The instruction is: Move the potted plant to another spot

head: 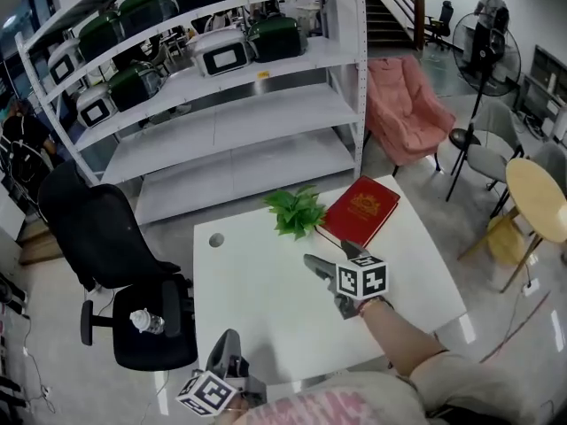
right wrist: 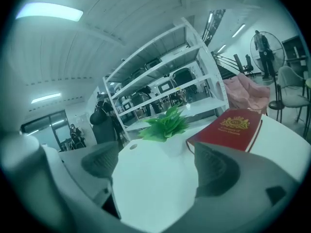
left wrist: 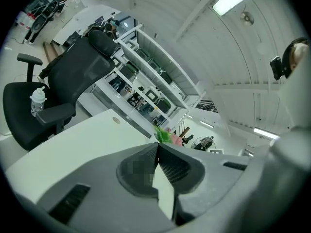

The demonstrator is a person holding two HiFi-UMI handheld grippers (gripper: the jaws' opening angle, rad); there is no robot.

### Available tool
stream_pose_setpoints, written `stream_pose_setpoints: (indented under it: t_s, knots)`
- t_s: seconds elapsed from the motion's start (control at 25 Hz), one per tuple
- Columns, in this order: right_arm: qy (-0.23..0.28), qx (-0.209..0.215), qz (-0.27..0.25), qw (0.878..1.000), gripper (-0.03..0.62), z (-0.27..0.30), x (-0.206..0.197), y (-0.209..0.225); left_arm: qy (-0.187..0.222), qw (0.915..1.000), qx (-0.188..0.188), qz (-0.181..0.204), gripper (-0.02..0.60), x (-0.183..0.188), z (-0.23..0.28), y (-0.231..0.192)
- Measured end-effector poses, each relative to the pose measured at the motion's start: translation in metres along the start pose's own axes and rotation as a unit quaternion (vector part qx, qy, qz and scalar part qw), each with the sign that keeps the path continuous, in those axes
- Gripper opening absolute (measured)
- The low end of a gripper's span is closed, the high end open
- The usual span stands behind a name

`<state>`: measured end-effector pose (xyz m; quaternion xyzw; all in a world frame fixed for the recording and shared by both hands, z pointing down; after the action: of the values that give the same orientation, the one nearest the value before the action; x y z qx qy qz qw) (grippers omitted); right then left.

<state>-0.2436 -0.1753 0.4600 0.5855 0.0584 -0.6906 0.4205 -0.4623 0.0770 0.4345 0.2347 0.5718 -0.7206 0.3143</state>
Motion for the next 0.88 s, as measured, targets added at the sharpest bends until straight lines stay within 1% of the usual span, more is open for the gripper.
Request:
stream_pose_setpoints:
  t_s: [0.2,0.24,0.32,0.36,0.44,0.52,0.76,0.88]
  knots:
    - [0.027,-0.011,0.034,0.999,0.493,-0.046,-0.008,-0.024,0.009,0.9989,-0.047,0.006,0.002,0.015,-0.005,0.012]
    - [0.034,-0.011,0.043,0.998,0.476,-0.056,-0.009,-0.029,0.009,0.9983,-0.056,0.01,0.002,0.017,-0.007,0.016]
    - [0.047,-0.009,0.054,0.997,0.415,-0.074,-0.011,-0.04,0.006,0.9972,-0.072,0.019,0.003,0.018,-0.011,0.021]
    - [0.052,-0.006,0.056,0.997,0.395,-0.083,-0.011,-0.046,0.004,0.9965,-0.08,0.024,0.002,0.017,-0.013,0.024]
    - [0.062,-0.001,0.053,0.997,0.367,-0.098,-0.011,-0.059,-0.002,0.9952,-0.094,0.03,0.002,0.015,-0.016,0.027]
    - [0.077,0.004,0.052,0.996,0.307,-0.112,-0.011,-0.072,-0.006,0.9937,-0.108,0.032,0.003,0.015,-0.021,0.031]
    - [0.122,0.019,0.058,0.991,0.192,-0.147,-0.011,-0.107,-0.008,0.9897,-0.136,0.044,0.002,0.018,-0.04,0.041]
    - [0.141,0.025,0.06,0.988,0.144,-0.162,-0.012,-0.124,-0.009,0.9865,-0.146,0.072,0.003,0.018,-0.053,0.046]
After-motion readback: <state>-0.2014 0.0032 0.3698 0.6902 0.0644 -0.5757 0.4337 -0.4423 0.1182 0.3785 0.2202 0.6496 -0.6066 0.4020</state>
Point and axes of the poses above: the fingertips, and each gripper's own axes: z forward along the fingers, y to its right, x out of its top, the point moved 4 cm from there along -z, backward along the fingers, and after that the axes turned 5 degrees about x, right-handed, at the moved point
